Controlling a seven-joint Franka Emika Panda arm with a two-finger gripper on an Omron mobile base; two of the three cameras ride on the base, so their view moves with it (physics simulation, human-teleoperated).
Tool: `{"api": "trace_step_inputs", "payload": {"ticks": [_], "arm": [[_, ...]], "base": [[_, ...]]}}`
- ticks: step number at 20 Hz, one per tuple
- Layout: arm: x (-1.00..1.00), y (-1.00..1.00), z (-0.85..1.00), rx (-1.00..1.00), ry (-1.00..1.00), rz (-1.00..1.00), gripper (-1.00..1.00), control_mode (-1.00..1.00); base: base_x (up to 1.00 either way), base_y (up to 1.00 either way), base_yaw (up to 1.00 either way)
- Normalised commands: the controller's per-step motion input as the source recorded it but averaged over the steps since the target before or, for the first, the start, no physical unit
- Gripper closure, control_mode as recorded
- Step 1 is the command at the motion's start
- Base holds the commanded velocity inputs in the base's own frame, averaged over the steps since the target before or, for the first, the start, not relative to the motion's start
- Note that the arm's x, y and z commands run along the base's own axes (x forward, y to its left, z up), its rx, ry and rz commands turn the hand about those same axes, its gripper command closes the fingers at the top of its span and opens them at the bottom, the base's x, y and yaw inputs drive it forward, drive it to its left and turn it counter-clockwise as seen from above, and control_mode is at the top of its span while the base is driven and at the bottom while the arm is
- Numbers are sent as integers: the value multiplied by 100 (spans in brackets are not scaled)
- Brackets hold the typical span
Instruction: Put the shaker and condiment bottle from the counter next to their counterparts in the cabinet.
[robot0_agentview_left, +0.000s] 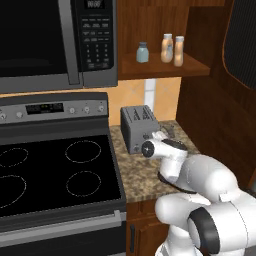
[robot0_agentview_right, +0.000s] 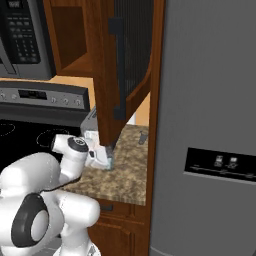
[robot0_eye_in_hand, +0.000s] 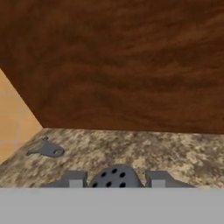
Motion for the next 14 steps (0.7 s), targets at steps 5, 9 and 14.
{"api": "trace_step_inputs", "payload": {"ticks": [5,9,14], "arm": [[-13,21,35,-4,-34,31,100,-100],[-2,11,32,-1,-31,34,100,-100],[-2,10,41,-1,-18,29,100,-100]], "base": [[0,0,0],[0,0,0],[0,0,0]]}}
